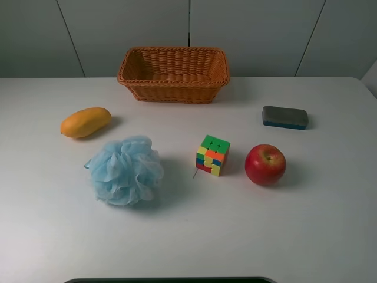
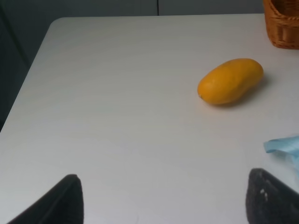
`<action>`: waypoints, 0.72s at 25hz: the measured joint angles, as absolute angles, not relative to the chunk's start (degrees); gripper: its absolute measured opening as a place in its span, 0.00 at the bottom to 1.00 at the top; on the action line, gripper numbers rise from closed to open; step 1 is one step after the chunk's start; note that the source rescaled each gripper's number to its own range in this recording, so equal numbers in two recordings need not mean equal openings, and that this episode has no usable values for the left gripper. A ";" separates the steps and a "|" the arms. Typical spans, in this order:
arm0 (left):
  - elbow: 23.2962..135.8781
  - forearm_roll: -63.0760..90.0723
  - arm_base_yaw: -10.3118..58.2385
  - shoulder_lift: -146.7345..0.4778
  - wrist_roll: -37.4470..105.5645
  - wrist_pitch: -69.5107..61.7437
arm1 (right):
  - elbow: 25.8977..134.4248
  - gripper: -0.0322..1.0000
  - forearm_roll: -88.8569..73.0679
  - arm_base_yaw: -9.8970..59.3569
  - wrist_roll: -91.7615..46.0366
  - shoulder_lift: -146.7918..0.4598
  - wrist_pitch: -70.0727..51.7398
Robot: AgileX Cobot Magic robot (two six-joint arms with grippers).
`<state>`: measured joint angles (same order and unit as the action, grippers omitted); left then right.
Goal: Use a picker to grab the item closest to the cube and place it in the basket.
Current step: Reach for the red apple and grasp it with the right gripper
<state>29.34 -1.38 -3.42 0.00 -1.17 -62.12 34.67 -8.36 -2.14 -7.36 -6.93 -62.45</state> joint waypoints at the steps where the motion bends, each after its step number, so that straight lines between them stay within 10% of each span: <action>1: 29.34 -1.38 -3.42 0.00 -1.17 -62.12 | 36.42 1.00 -9.11 -2.14 -8.59 -9.82 -62.45; 18: 29.34 -1.38 -3.42 0.00 -1.17 -62.12 | 54.10 1.00 -16.30 6.64 -23.97 -59.08 -55.23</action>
